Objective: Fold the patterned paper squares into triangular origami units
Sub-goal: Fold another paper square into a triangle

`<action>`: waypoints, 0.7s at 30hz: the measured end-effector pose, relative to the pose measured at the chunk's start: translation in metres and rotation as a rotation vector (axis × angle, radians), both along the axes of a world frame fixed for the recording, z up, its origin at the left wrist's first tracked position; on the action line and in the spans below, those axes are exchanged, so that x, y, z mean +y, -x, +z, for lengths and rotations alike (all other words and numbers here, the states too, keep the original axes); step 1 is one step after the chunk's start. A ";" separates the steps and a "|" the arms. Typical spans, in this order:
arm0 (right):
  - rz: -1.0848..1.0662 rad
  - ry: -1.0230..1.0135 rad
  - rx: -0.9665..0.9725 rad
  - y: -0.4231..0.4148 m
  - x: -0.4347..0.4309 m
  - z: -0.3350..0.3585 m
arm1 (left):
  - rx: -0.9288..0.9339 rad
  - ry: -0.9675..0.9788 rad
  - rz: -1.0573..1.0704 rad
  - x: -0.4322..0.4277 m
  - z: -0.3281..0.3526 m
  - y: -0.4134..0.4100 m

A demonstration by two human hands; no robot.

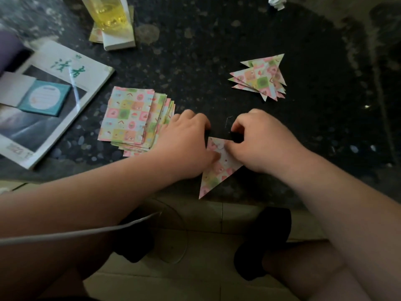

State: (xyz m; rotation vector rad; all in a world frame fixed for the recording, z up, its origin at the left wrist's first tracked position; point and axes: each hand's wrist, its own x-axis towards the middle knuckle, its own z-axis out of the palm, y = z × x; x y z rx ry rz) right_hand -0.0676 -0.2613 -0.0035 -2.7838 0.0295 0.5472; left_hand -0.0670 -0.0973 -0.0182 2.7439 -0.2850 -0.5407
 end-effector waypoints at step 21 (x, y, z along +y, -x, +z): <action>-0.071 -0.507 0.132 0.001 -0.025 0.033 | 0.381 0.645 0.250 0.007 0.028 -0.014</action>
